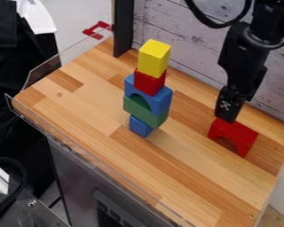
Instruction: Move the red arch down and rotate it
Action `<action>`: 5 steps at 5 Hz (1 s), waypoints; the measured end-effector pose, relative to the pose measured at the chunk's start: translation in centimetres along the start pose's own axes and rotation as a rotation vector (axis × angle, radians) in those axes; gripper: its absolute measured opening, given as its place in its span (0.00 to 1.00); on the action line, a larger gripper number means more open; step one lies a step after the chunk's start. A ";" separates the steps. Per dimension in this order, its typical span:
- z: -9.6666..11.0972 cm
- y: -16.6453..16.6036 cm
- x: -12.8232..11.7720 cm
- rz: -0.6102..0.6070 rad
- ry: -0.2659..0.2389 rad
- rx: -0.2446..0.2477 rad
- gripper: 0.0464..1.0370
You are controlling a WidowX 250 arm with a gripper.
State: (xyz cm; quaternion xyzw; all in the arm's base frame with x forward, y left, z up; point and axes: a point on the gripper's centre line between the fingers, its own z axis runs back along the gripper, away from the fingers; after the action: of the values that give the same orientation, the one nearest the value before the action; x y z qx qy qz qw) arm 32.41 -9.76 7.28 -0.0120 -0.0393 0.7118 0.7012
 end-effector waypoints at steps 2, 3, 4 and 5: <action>-0.8 -0.1 -0.8 -0.002 0.019 -0.005 0.96; -1.2 -0.3 -1.5 0.018 0.068 -0.028 0.96; -2.4 -0.1 -1.2 0.008 0.039 0.010 0.96; -3.3 0.6 -1.0 -0.007 -0.013 0.054 0.96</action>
State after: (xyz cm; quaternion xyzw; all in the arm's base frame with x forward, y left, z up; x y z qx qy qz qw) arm 32.09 -10.62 3.92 0.0117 -0.0245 0.7104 0.7033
